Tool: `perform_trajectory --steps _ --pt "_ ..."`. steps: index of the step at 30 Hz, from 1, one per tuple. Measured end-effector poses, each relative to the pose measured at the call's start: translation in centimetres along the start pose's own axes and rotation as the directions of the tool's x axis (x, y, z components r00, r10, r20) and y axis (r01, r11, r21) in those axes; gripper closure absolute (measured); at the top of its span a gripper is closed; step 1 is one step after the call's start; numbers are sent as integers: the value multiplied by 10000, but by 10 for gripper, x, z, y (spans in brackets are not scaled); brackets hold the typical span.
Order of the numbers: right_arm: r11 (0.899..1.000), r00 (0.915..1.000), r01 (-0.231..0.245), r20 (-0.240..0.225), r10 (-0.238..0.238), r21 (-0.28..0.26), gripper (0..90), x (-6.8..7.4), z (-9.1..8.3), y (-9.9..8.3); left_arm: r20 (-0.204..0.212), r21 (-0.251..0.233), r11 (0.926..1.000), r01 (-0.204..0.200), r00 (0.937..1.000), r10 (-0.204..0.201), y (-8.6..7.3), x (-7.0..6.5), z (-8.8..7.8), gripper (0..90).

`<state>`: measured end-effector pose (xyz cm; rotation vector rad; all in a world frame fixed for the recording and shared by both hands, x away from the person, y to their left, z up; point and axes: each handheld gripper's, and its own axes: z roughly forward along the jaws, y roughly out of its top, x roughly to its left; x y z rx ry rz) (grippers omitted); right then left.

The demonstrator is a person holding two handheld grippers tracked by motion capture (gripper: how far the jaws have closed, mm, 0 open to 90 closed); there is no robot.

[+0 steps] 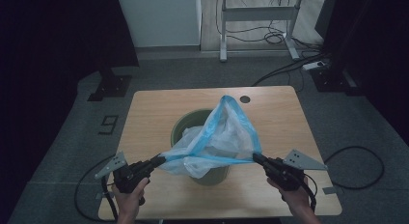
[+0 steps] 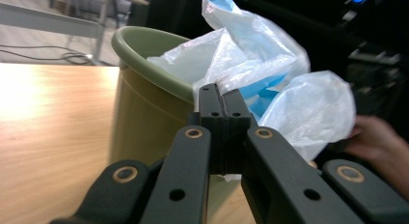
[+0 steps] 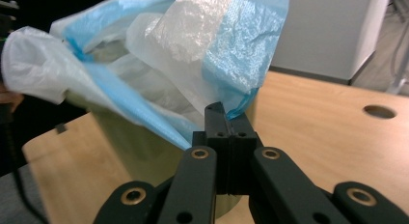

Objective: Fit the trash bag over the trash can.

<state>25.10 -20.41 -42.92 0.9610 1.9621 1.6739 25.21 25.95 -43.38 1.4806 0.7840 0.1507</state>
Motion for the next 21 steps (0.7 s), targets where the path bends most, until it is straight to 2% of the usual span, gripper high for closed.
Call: perform_trajectory --steps 3,7,10,13,16,18,21 --pt "9999 9998 -110 -193 111 24 891 2 -4 -6 125 11 10000 38 9999 -38 -5 2 -5 897" --pt "9996 9986 -234 -470 242 171 891 5 -9 -13 348 -71 9994 346 9988 -343 -12 9 -11 897" --pt "9990 9990 -155 -418 172 419 891 4 -9 -20 133 201 9992 356 9993 -359 -16 13 -14 897" --pt "9972 9984 -427 -338 449 616 891 -3 -5 -26 -6 389 9981 474 9989 -475 -17 17 -12 896" --pt "9970 9988 -453 -144 463 630 890 -8 1 -22 -212 474 9980 430 9989 -420 -12 18 -6 891" --pt "9975 9990 -439 -55 442 551 880 -9 3 -15 -210 456 9981 403 9990 -394 -10 18 -5 833" --pt "9987 9997 -163 208 153 474 759 -8 5 -5 -635 429 9991 51 9980 -23 5 7 -2 583"
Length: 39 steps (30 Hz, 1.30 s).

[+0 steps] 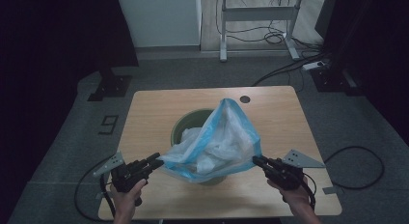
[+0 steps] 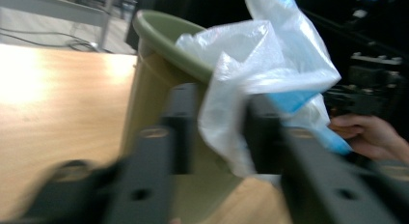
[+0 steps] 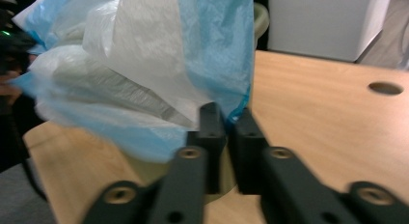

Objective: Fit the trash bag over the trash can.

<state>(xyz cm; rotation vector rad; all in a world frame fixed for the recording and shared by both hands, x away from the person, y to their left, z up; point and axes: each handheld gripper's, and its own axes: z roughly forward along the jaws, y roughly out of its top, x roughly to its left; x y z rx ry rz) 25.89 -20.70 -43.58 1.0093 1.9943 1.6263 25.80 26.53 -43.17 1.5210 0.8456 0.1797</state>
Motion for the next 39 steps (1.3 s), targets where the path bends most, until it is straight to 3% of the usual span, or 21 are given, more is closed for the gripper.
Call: perform_trajectory --steps 4,8,10,13,16,21,24,27,28,30,34,36,39 --pt "9996 9998 198 -33 -199 -211 680 3 -2 8 -218 76 9972 -741 9970 743 18 -17 -3 410" --pt "9980 9994 310 -134 -318 -543 607 6 -6 13 -46 160 9915 -1295 9916 1295 35 -32 -4 312" --pt "9976 9995 297 -100 -304 -618 615 6 -8 15 52 161 9887 -1488 9889 1488 41 -37 -6 283" --pt "9972 9994 337 36 -335 -666 626 6 -9 16 -65 376 9786 -2023 9792 2027 51 -46 -4 249" --pt "9974 9993 365 40 -363 -627 618 6 -8 17 265 616 9764 -2072 9782 2059 60 -49 4 224" --pt "9957 9982 583 200 -570 -721 608 9 -7 20 643 929 9659 -2419 9695 2366 73 -57 22 239" --pt "9954 9979 626 192 -613 -725 610 9 -6 21 759 1774 9420 -2849 9583 2755 84 -62 45 265" --pt "9953 9980 625 172 -614 -744 610 9 -5 23 944 2480 9241 -2906 9566 2755 84 -62 62 292" --pt "9953 9980 626 160 -616 -743 610 9 -6 23 1000 2769 9131 -2993 9541 2824 83 -63 68 302" --pt "9951 9979 640 163 -629 -760 610 10 -6 24 1067 3049 8999 -3117 9502 2929 78 -63 74 325" --pt "9950 9978 641 196 -627 -771 610 8 -7 26 841 3271 8969 -2977 9545 2862 68 -61 80 449" --pt "9950 9978 636 230 -620 -764 611 8 -7 25 607 3375 8976 -2837 9581 2800 66 -58 82 606" --pt "9949 9977 653 233 -637 -763 611 8 -7 25 568 3238 9144 -2430 9697 2376 66 -53 81 777"
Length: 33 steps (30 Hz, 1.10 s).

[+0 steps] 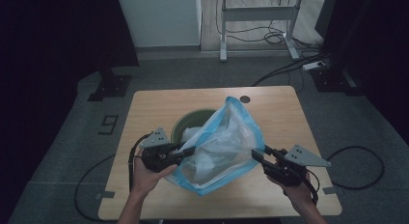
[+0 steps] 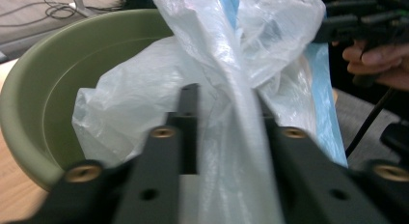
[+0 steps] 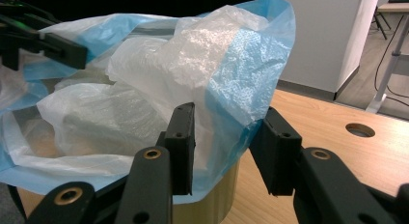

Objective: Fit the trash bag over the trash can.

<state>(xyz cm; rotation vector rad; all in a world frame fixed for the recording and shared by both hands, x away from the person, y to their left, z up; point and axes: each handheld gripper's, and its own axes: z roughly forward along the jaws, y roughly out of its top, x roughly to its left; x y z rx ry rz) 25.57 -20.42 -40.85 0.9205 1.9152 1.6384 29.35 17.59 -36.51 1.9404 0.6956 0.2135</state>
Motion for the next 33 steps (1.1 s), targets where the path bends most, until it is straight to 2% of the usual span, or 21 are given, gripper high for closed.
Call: perform_trajectory --steps 3,6,10,12,14,17,19,21,25,28,31,33 --pt "10000 10000 50 -10 -50 -42 594 1 -2 1 -108 -596 9977 333 9994 -340 0 5 -6 853" --pt "10000 10000 -31 82 32 -93 493 2 -10 6 -284 -962 9945 426 9986 -456 -1 8 -11 871" --pt "9990 9996 24 282 -12 -443 441 0 -25 22 -372 -1245 9909 506 9978 -556 -3 12 -13 881" --pt "9985 9994 76 354 -57 -539 433 -4 -24 32 -371 -1359 9893 537 9976 -592 -4 13 -13 886" --pt "9987 9993 70 367 -51 -511 421 -8 -19 41 -435 -1463 9878 524 9973 -593 -5 13 -13 892" --pt "9994 9994 -51 350 62 -334 402 -17 -3 54 -485 -1559 9865 490 9972 -572 -6 13 -14 894" --pt "9991 9990 -386 214 389 -168 393 -26 13 63 -502 -1617 9857 477 9971 -565 -6 14 -15 895" --pt "9988 9987 -492 152 491 58 390 -31 27 68 -493 -1679 9845 498 9971 -588 -7 14 -15 895" --pt "9963 9974 -698 232 687 502 388 -37 49 69 -460 -1817 9823 464 9974 -557 -9 13 -15 894" --pt "9905 9935 -1142 111 1137 772 397 -39 60 64 -459 -1872 9814 424 9976 -518 -11 11 -13 894" --pt "9889 9929 -1164 -132 1181 924 477 -36 61 60 -496 -1950 9800 407 9975 -513 -13 10 -14 894" --pt "9887 9931 -1088 -328 1127 1031 600 -33 61 58 -531 -2003 9789 395 9973 -511 -13 10 -15 894"
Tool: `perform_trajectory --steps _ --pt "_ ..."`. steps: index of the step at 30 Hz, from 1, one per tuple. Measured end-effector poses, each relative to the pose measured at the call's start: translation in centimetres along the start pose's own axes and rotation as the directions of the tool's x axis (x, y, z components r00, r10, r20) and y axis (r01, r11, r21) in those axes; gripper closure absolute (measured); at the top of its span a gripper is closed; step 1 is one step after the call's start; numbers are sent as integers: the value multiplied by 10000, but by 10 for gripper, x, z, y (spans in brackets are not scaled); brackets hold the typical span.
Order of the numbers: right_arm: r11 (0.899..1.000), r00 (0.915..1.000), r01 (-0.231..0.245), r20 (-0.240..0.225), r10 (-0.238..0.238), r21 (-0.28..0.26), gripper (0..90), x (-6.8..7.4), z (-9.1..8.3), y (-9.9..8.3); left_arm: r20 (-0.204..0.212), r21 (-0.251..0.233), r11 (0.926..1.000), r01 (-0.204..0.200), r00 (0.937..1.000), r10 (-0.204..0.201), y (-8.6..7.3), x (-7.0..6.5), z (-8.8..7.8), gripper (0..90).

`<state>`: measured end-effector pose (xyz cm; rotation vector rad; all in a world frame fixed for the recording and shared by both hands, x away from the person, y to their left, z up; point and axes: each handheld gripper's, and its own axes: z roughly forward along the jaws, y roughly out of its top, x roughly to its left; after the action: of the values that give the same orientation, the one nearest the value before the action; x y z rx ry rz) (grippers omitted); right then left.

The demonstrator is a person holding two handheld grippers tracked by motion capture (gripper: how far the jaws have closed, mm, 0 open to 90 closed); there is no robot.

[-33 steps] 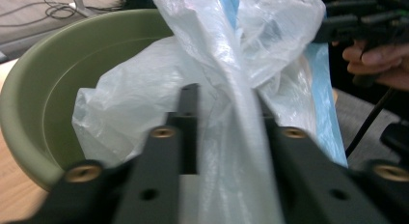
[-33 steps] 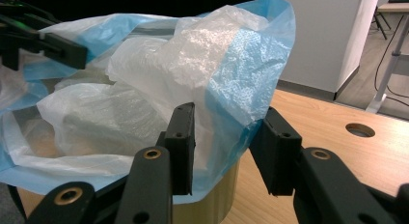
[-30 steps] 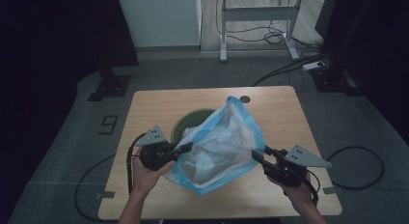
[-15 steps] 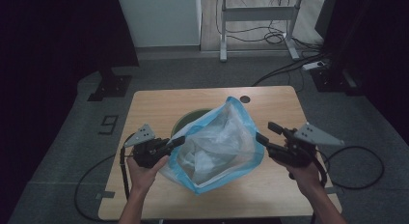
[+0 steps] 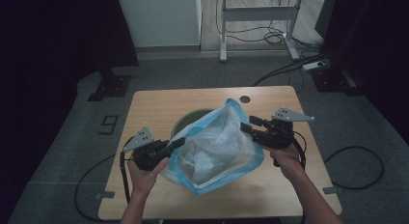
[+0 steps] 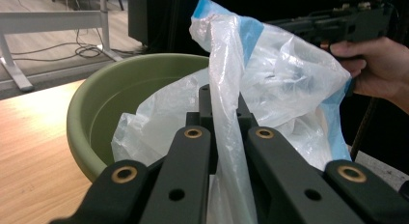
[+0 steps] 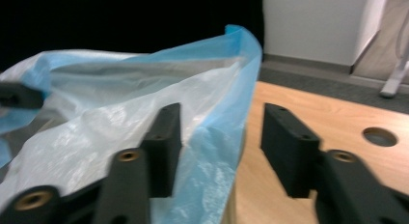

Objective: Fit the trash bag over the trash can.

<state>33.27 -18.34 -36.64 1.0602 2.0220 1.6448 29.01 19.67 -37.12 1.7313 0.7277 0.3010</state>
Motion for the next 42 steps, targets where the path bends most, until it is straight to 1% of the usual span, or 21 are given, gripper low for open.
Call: perform_trajectory --steps 1,2,4,6,8,10,12,14,15,16,18,20,26,28,31,33,35,37,38,40,42 --pt "10000 10000 50 -10 -50 6 639 1 0 -1 -46 -35 10000 -2 10000 2 0 0 -1 894" --pt "9999 9999 136 27 -136 64 703 2 -1 -2 -75 -79 10000 3 10000 -3 0 0 -1 894" --pt "9995 9994 319 129 -320 66 797 3 -1 -3 -137 -159 9999 29 9999 -32 1 1 -3 895" --pt "9989 9986 460 241 -462 89 858 3 -1 -3 -193 -213 9998 52 9998 -56 1 2 -3 895" --pt "9987 9984 501 275 -503 65 889 3 -1 -3 -228 -268 9996 94 9997 -100 1 3 -4 895" --pt "9984 9978 568 342 -570 68 890 3 -1 -2 -281 -321 9994 122 9995 -131 1 4 -5 894" --pt "9987 9983 502 289 -505 114 884 3 1 -2 -314 -355 9993 138 9994 -150 1 4 -5 894" --pt "9991 9990 385 233 -388 149 728 2 3 -2 -335 -407 9991 126 9993 -140 -1 4 -6 895" --pt "9993 9991 341 230 -344 140 693 2 3 -1 -329 -421 9990 125 9994 -138 -1 4 -6 895" --pt "9994 9992 318 233 -321 134 682 2 3 -1 -317 -437 9990 105 9994 -119 -2 4 -7 895" --pt "9996 9996 259 131 -261 137 627 2 2 -1 -308 -482 9988 102 9995 -117 -4 3 -8 895" --pt "9996 9995 271 154 -272 92 601 4 -1 -1 -312 -510 9987 95 9995 -111 -4 2 -9 895" --pt "9994 9998 210 28 -209 -264 506 8 -20 -1 -318 -505 9987 55 9995 -71 -5 0 -11 894" --pt "9992 9998 217 8 -217 -348 482 11 -27 -3 -308 -501 9987 74 9995 -90 -5 1 -11 894" --pt "9986 9996 256 -71 -259 -453 439 16 -38 -10 -318 -467 9988 107 9994 -122 -6 1 -10 894" --pt "9986 9992 357 -147 -363 -391 415 20 -41 -16 -318 -456 9989 140 9994 -154 -6 1 -9 894" --pt "9991 9990 414 -184 -416 -134 382 24 -41 -21 -362 -449 9989 143 9992 -159 -6 1 -9 894" --pt "10000 9990 55 -454 -56 -23 378 23 -41 -24 -398 -478 9987 163 9990 -182 -6 1 -9 895" --pt "10000 9987 -16 -513 17 10 368 23 -42 -25 -408 -498 9986 154 9990 -174 -6 1 -10 894" --pt "9998 9989 37 -471 -29 173 352 23 -41 -28 -452 -572 9982 156 9988 -182 -7 1 -11 895" --pt "9994 9987 -4 -508 21 336 361 22 -38 -33 -465 -659 9977 171 9987 -202 -7 2 -11 895"
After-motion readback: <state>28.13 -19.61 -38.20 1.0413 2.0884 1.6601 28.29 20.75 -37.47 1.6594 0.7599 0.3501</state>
